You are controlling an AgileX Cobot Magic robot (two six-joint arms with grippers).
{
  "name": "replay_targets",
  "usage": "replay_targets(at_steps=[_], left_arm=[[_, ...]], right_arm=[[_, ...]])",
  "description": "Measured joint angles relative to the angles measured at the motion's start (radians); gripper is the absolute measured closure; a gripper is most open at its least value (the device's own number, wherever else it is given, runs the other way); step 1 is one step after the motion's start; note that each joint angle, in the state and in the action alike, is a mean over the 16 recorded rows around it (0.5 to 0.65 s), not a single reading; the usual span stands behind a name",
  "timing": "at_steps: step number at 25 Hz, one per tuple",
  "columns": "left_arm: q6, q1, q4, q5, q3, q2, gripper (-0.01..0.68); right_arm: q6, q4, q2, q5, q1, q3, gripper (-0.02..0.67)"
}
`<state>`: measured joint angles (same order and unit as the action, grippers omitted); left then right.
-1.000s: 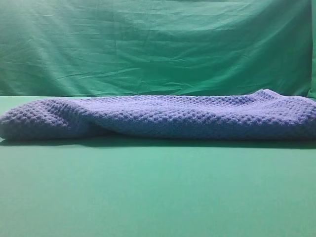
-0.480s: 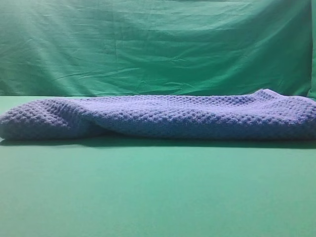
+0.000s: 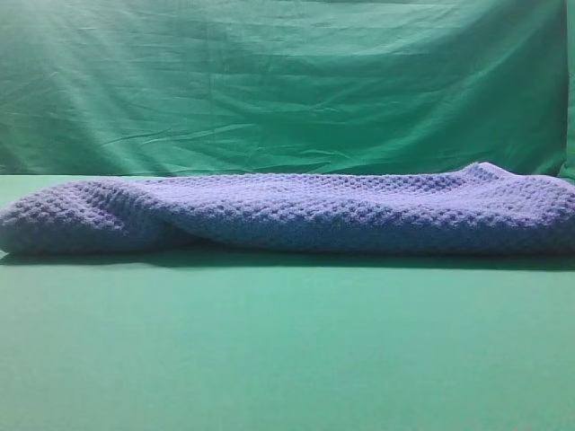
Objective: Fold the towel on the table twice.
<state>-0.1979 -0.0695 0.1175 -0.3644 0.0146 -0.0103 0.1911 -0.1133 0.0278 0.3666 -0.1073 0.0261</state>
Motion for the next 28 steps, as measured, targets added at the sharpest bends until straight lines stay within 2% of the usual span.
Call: replay_targets(at_steps=[8,28], left_arm=[[0.0,0.0,0.0,-0.001,0.0,0.0,0.673],[0.0,0.0,0.0,-0.001,0.0,0.0,0.673]], right_arm=[[0.0,0.0,-0.029,0.004,0.066,0.0,0.649],[0.0,0.0,-0.039,0.005,0.069,0.0,0.649]])
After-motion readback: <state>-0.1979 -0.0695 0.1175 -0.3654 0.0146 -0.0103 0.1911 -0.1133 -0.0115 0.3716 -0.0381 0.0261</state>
